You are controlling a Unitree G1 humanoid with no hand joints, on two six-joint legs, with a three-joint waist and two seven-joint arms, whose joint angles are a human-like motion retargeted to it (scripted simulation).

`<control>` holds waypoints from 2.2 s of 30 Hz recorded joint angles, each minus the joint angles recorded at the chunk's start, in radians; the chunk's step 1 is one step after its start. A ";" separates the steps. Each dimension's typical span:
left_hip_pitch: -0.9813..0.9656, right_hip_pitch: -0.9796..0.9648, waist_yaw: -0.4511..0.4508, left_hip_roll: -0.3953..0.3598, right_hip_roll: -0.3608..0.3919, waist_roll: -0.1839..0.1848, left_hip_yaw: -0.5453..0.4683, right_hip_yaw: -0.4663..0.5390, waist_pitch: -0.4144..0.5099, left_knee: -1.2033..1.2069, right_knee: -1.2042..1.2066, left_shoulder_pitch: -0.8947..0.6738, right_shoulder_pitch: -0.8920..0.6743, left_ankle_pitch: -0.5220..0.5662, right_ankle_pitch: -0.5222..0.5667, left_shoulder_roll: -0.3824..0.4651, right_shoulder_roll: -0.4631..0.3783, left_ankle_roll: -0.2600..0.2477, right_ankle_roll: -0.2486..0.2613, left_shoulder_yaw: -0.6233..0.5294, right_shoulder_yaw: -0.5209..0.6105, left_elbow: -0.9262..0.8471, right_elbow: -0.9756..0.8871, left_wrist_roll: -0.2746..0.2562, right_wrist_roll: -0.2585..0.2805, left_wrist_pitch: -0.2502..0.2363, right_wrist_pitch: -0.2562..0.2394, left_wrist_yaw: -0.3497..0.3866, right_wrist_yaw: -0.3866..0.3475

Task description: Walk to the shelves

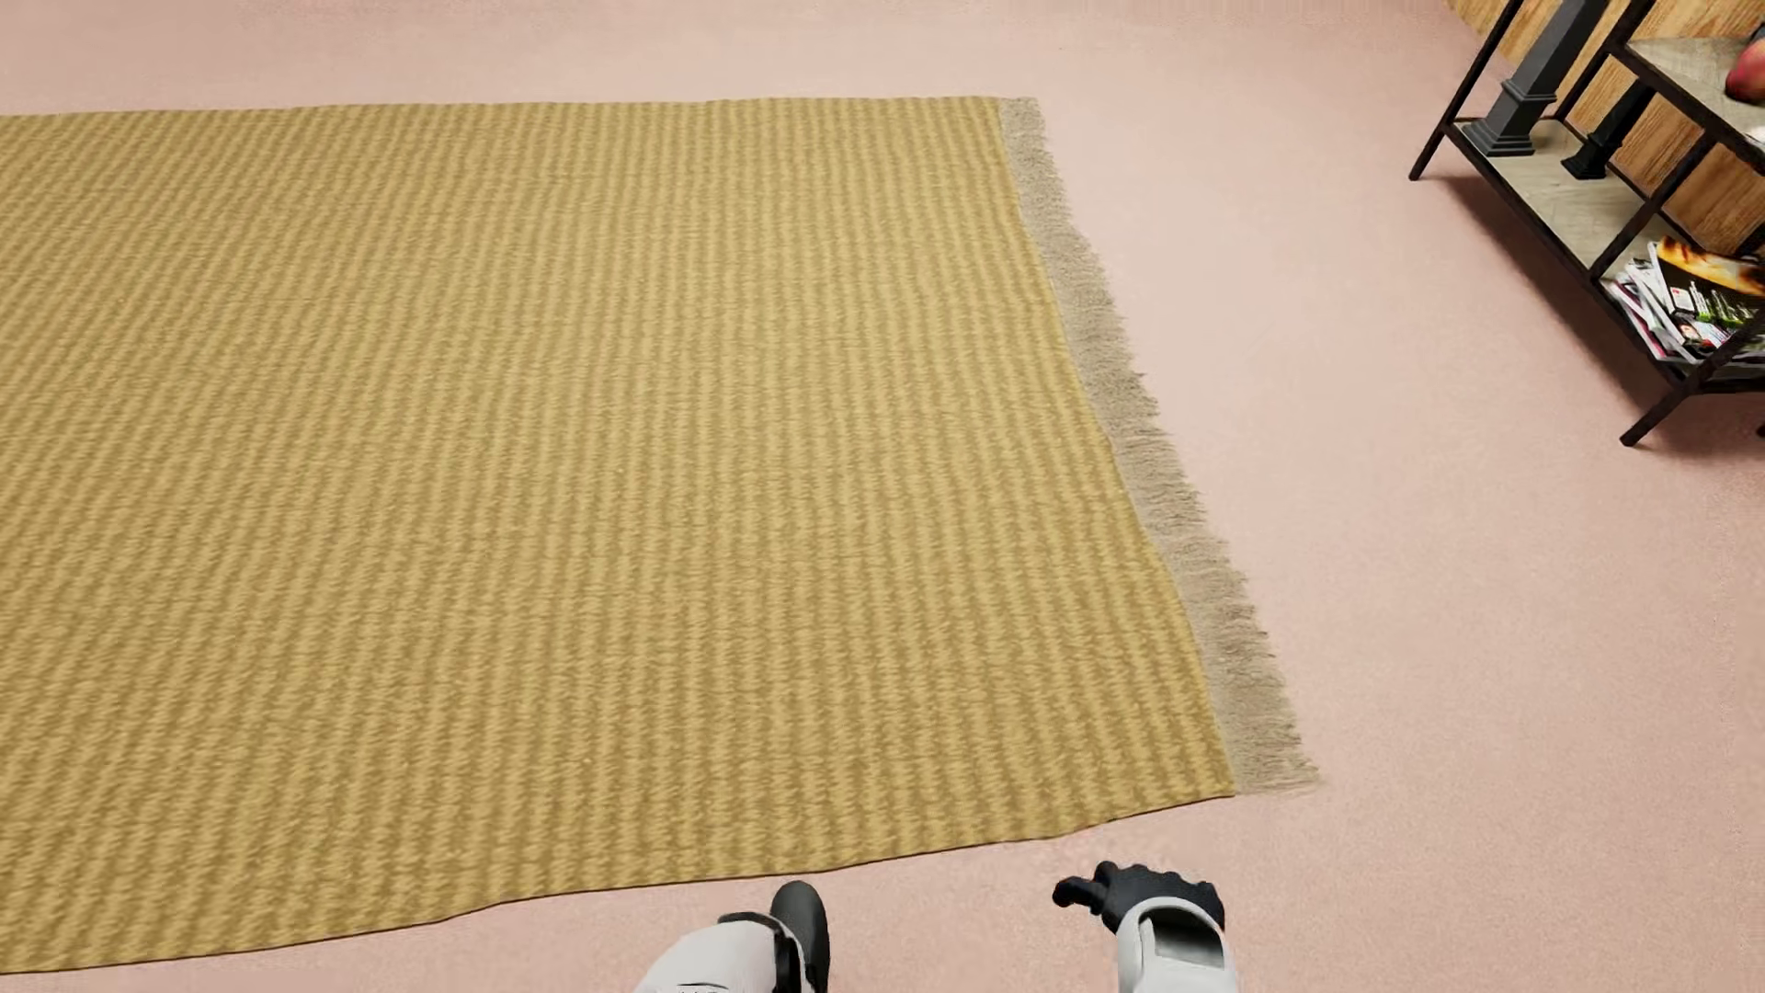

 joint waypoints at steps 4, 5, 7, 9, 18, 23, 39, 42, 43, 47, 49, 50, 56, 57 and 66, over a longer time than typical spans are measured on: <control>0.127 -0.293 -0.015 -0.017 -0.203 -0.079 0.086 -0.025 0.018 0.129 0.693 -0.182 0.153 -0.214 0.302 0.022 -0.028 -0.011 0.143 0.046 -0.016 0.092 0.087 -0.058 -0.099 0.030 0.047 0.061 0.128; 0.178 -0.383 -0.029 -0.032 -0.241 -0.095 0.088 -0.026 0.021 0.112 0.791 -0.260 0.220 -0.241 0.248 0.058 -0.038 -0.018 0.123 0.016 -0.043 0.145 0.052 -0.010 -0.089 0.060 0.014 0.017 0.122; 0.282 -0.554 -0.060 -0.073 -0.294 -0.114 0.078 -0.022 0.024 0.056 0.858 -0.426 0.342 -0.280 0.213 0.125 -0.008 -0.030 0.083 -0.098 -0.140 0.215 -0.024 0.122 -0.031 0.046 0.004 -0.047 0.079; 0.379 -0.678 -0.093 -0.105 -0.332 -0.123 0.055 -0.034 0.022 0.003 0.739 -0.557 0.436 -0.319 0.189 0.159 0.040 -0.042 0.062 -0.162 -0.242 0.184 -0.084 0.189 0.048 -0.004 0.023 -0.034 0.045; 0.765 -0.789 -0.133 -0.182 -0.255 -0.105 0.133 -0.274 -0.001 -0.165 -0.221 -0.632 0.457 -0.501 0.205 0.188 0.096 -0.118 0.114 -0.163 -0.268 -0.174 -0.089 -0.097 -0.054 -0.141 0.017 0.142 0.072; 0.672 -0.693 -0.170 -0.020 -0.239 -0.018 0.081 -0.344 -0.002 0.382 0.007 -0.485 0.416 -0.130 0.164 0.170 0.206 -0.133 -0.144 -0.250 -0.382 0.078 -0.107 0.014 0.046 0.002 0.057 0.054 -0.095; 0.013 -0.054 -0.041 0.023 -0.038 0.038 -0.202 -0.017 -0.016 -0.172 -0.120 -0.105 -0.003 0.019 -0.187 0.020 0.080 -0.130 0.034 0.086 -0.100 0.039 -0.201 0.002 0.078 0.031 0.019 0.003 -0.144; 0.040 -0.070 -0.039 0.020 -0.129 -0.003 -0.133 0.010 -0.005 0.096 0.167 -0.131 0.070 -0.091 0.041 -0.025 0.063 -0.112 0.041 0.120 -0.088 -0.005 -0.060 -0.045 0.047 0.015 0.088 0.080 -0.090; 0.067 -0.149 -0.039 0.031 -0.182 -0.020 -0.090 0.010 0.001 0.141 0.359 -0.145 0.082 -0.158 0.139 -0.035 0.065 -0.113 0.083 0.127 -0.096 -0.001 0.004 -0.066 0.033 0.013 0.120 0.109 -0.054; 0.252 -0.537 -0.069 0.070 -0.300 -0.078 0.044 0.015 0.015 0.118 0.848 -0.300 0.213 -0.295 0.179 0.069 0.089 -0.123 0.096 -0.008 -0.159 0.123 0.009 0.012 0.021 0.044 0.139 0.044 -0.056; 0.353 -0.686 -0.094 0.070 -0.342 -0.091 0.092 -0.037 0.019 0.070 0.840 -0.400 0.326 -0.337 0.182 0.155 0.104 -0.133 0.101 -0.116 -0.229 0.182 -0.087 0.107 0.092 0.026 0.090 -0.004 -0.103; 0.401 -0.745 -0.106 0.066 -0.362 -0.094 0.115 -0.070 0.020 0.043 0.770 -0.447 0.364 -0.357 0.175 0.183 0.118 -0.139 0.099 -0.146 -0.260 0.185 -0.123 0.128 0.127 0.019 0.082 0.000 -0.108; 0.666 -0.790 -0.137 0.003 -0.231 -0.093 0.259 -0.211 0.019 -0.141 -0.377 -0.574 0.403 -0.439 0.148 0.253 0.118 -0.188 0.162 -0.046 -0.263 0.030 -0.040 -0.067 0.078 -0.028 0.107 0.164 -0.013; 0.714 -0.807 -0.132 -0.016 -0.216 -0.090 0.287 -0.254 0.017 -0.164 -0.375 -0.575 0.403 -0.448 0.132 0.250 0.114 -0.198 0.210 -0.037 -0.253 0.017 -0.030 -0.093 0.045 -0.027 0.096 0.174 0.005; 0.491 -0.612 -0.130 0.172 -0.082 0.041 0.030 -0.276 0.000 0.730 -0.007 -0.368 0.296 -0.066 0.091 0.136 0.191 -0.073 -0.136 -0.075 -0.322 0.069 0.012 -0.027 -0.014 0.037 0.102 0.026 -0.149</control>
